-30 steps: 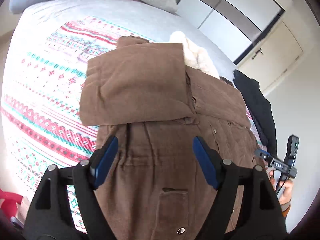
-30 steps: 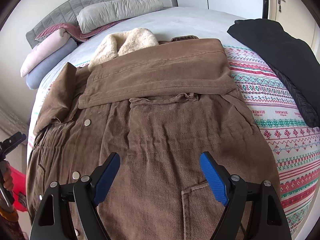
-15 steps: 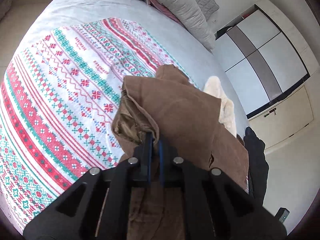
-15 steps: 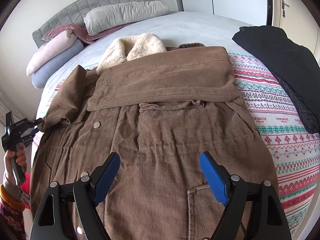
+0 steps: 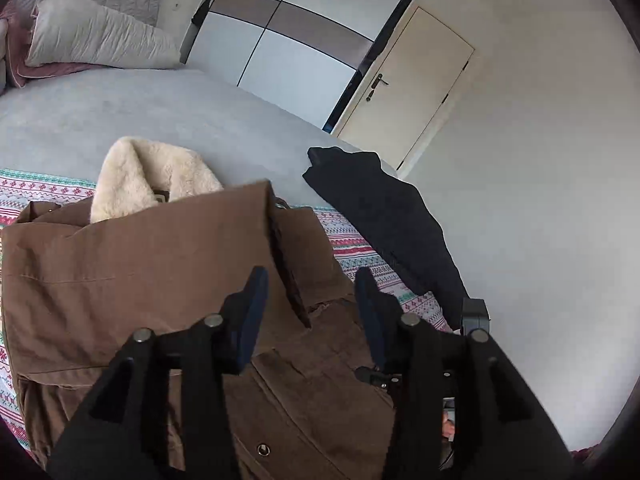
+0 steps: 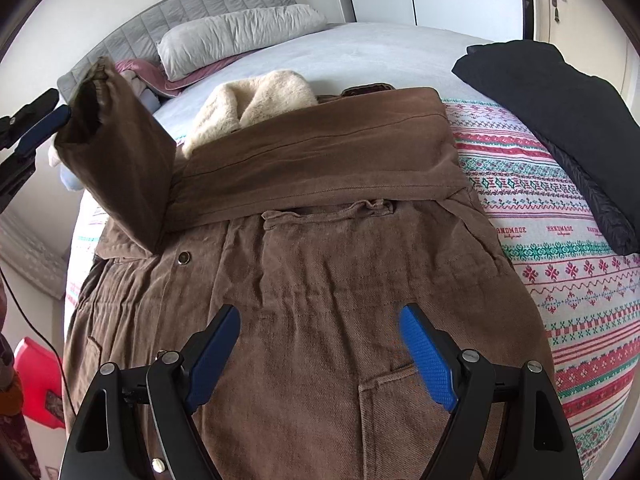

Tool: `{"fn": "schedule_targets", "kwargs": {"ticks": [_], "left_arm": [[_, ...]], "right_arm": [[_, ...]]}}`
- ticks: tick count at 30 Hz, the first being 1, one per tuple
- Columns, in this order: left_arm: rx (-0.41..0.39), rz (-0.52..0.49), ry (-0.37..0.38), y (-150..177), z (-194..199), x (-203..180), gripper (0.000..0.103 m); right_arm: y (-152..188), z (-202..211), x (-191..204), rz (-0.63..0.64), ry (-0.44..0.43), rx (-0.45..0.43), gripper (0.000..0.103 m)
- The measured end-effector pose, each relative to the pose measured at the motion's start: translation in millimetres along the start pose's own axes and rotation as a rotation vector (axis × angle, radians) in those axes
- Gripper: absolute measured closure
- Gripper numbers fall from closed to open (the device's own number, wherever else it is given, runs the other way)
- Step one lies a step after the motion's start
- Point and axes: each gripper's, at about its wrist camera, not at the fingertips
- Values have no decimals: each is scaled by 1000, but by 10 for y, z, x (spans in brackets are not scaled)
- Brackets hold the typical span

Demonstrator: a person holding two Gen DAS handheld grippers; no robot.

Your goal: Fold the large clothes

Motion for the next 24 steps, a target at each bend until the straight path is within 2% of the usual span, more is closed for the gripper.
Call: {"fn": "schedule_targets", "kwargs": {"ticks": [3,6,8,10,13,16,20,24], "left_arm": [[1,23,-105,121,201,317,43],[40,102,-264,281,453,840,43],[59,149,-353,407,687,1189,43],[73,206,-405,540,892,1508,43],[71,279,-440,683,1130,1842,44],[74,266,-419,775,1194,1936,44],[194,148,-425,947,967,1927,44],[319,56,-502,1105,641,2007,47]], "right_arm": [[-24,20,-102,-32,0,-6,20],[-37,17,-161,-63,-22,5,20],[-50,22,-162,-73,-57,23,20],[-87,19,-125,-72,-106,49,20],[-252,-58,-7,-56,-146,112,20],[-507,-192,125,-57,-168,133,20],[-845,-464,264,-75,-187,122,20],[-1077,-881,344,-110,-169,129,20]]}}
Point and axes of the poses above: each gripper's, at about its wrist camera, not at the fingertips, and z roughly against the way its jaws point, x to its left, y to its underside, and after that the axes turned 7 degrees about y, right-handed
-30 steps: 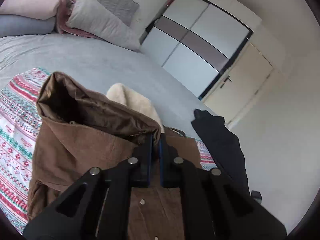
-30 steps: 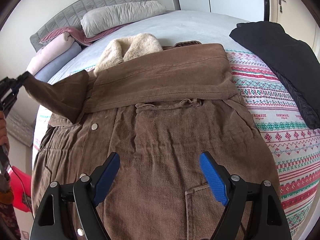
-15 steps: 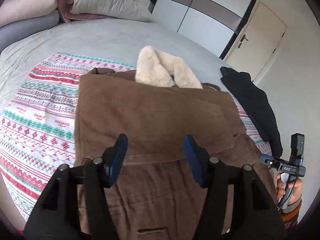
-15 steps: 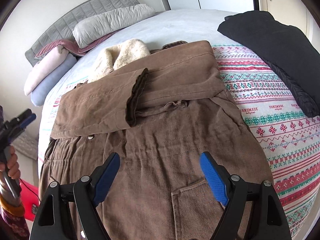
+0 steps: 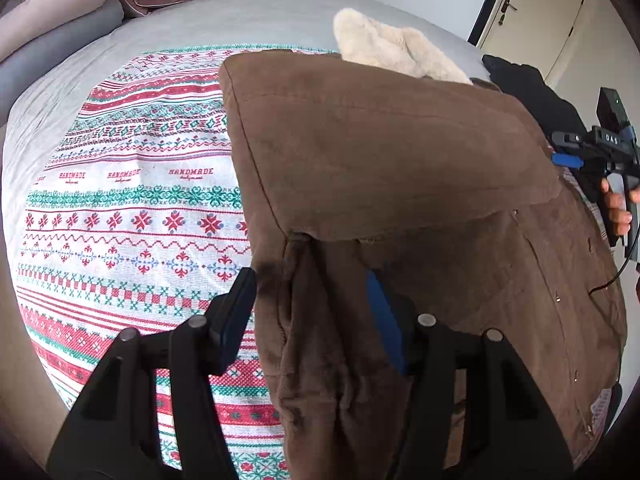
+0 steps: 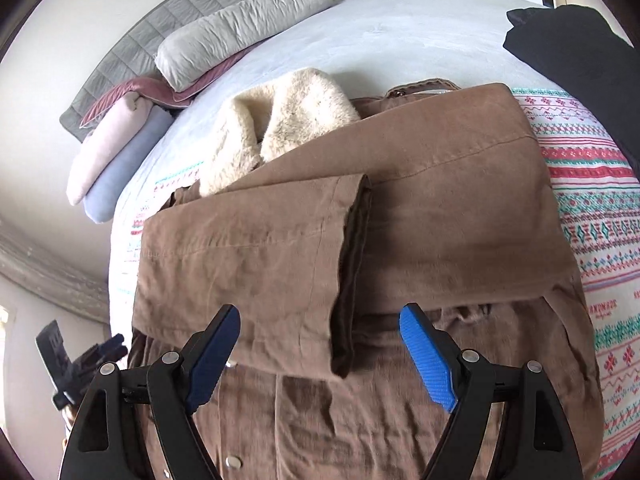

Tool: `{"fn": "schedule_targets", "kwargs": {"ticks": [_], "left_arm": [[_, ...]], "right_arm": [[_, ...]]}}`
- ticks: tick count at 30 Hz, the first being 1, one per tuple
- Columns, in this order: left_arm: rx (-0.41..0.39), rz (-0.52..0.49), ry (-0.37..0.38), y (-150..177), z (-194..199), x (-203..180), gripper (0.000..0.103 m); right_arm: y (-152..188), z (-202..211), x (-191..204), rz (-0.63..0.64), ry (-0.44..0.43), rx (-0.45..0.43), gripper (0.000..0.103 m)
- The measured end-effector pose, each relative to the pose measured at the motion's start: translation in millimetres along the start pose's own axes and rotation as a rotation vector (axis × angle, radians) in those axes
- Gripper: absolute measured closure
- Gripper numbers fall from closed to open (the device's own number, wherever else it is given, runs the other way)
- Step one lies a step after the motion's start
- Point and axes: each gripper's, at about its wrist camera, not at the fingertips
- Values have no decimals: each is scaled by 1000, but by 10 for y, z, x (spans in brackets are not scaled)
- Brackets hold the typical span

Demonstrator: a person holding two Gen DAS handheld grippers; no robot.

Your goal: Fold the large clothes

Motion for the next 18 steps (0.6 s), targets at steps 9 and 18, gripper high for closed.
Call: {"fn": "schedule_targets", "kwargs": {"ticks": [9,18], "left_arm": [[-132,194,-19,-66,-118,280,91],[-114,315,63,144,-74,542,72]], "right_arm": [[-287,-572,247,35,75,-54,89],[-294,-322,715,273,165,-220,90]]}}
Point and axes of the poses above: each gripper's, at about its wrist camera, not at the fingertips, and z roughly against the way its jaws point, x to its left, y to its underside, and after that the axes turned 7 degrees about y, right-handed
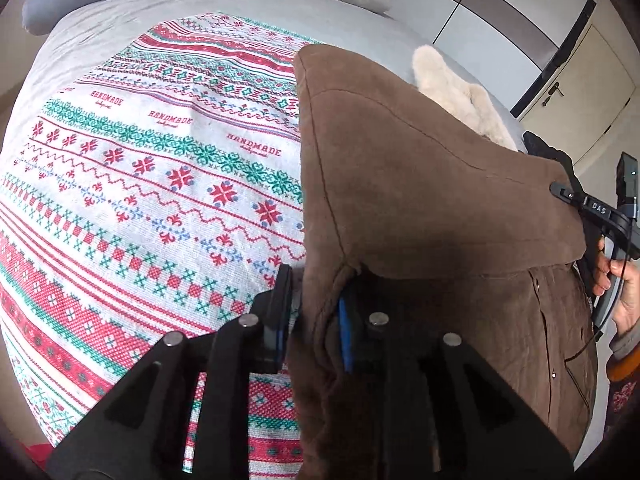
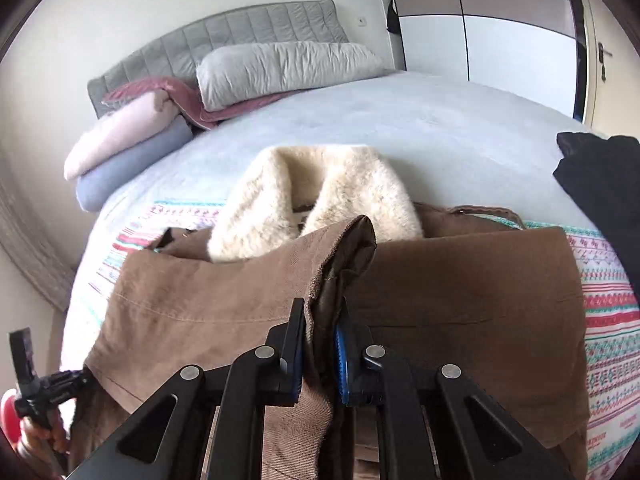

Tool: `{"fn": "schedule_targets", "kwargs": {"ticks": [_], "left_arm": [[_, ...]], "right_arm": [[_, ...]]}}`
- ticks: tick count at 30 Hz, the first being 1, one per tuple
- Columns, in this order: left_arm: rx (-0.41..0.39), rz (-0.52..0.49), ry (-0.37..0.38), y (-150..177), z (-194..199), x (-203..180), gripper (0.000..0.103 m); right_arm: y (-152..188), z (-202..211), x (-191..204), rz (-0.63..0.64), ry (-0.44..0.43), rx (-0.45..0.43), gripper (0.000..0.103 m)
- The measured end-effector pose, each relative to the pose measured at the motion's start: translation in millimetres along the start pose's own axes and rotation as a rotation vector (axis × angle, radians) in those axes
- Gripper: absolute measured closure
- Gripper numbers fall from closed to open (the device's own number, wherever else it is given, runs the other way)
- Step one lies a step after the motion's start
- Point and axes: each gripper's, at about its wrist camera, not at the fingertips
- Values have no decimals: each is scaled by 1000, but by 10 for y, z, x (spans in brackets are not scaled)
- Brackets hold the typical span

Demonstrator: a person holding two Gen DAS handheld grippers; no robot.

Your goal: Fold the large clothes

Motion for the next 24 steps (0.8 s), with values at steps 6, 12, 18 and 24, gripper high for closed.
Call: {"fn": "schedule_targets", "kwargs": {"ticks": [6,12,18,24], "left_arm": [[-31,-78,41,-108,477,-108,49],[-131,-158,-3,-499,358,-585,46],[-137,-253,-84,-618,-409,-1005,32],[-126,-167,-102,-525,-730,-669,32]], "right_arm": [[257,-381,-248,-50,-10,85,65],[142,-25,-136,-66,76,-81,59],[157,-91,265,70,71,-93,51],[403,-352,111,98,60,-55,51]]}}
Point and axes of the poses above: each gripper's, at about its wrist camera, not at the fingertips, and z roughly against the way its jaws point, x to its left, y to its underside, and after that the axes turned 7 degrees about y, right-handed
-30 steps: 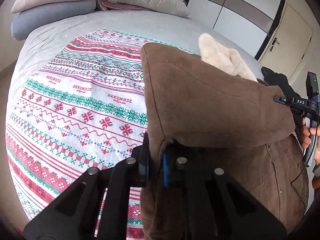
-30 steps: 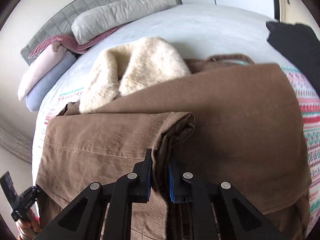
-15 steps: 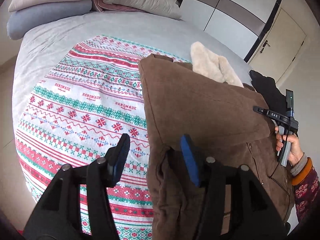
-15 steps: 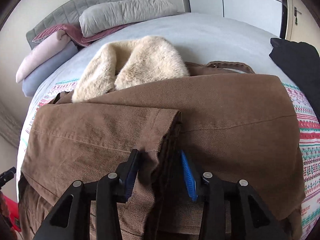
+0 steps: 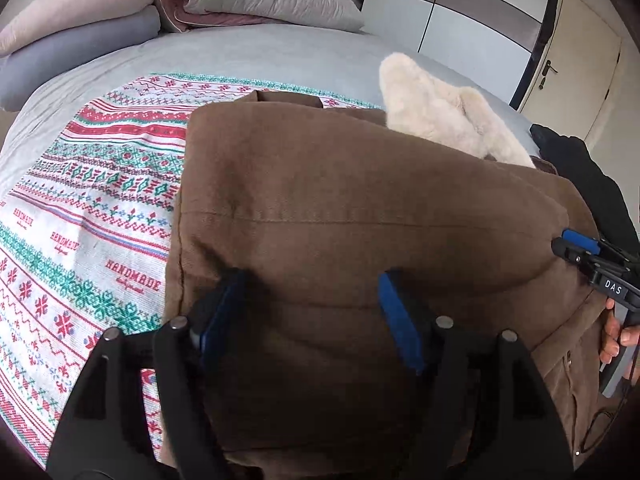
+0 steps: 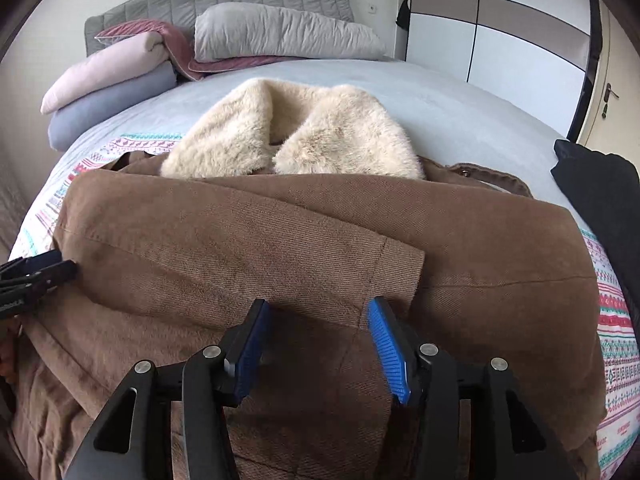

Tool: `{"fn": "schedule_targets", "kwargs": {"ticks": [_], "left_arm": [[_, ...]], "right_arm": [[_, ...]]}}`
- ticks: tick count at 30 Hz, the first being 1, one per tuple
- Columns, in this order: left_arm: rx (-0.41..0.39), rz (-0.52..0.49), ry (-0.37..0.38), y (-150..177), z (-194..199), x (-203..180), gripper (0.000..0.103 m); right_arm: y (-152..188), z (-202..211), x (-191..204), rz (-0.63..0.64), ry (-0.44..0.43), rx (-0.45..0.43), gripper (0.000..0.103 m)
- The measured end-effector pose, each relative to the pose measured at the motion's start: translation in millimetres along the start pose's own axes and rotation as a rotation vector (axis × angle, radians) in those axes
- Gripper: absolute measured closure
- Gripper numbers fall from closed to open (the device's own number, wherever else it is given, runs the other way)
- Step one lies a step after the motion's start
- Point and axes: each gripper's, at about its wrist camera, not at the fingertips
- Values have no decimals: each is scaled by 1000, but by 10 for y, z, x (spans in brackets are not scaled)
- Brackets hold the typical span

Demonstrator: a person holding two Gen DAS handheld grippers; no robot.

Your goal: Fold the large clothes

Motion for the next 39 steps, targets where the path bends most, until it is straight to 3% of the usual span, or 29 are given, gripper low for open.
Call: {"fn": "schedule_targets", "kwargs": {"ticks": [4,5,8,11,16,24,32,39], "left_arm": [[19,-36,-66,48,146,-138,31],[26,-40,-68,73,213,-179,29],[15,-8,-40,201,531,-247,22],[13,47,3,367,887,-291,17],[35,56,33,666,1474,-438,3],[114,105,137,1171,2165,-591,1],[139,89,131,1606,2557,-620,1],[198,79,140,1924,2605,-482,1]], "right_arm": [[-10,101,-73,-21,70,51,49],[2,158,-113,-36,53,71,49],[68,468,-257,-81,-10,75,47],[172,888,-388,-103,-16,40,37],[421,1665,-571,-112,-31,-17,25],[989,2643,-897,-165,-11,-5,14],[1619,3082,-1230,-255,-37,65,13],[2108,3180,-1278,-254,-45,122,13]]}}
Point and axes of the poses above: each gripper's, at about its wrist camera, not at the fingertips, and z roughly against the way its jaws point, x to its left, y to its underside, and after that the axes turned 7 degrees about y, right-handed
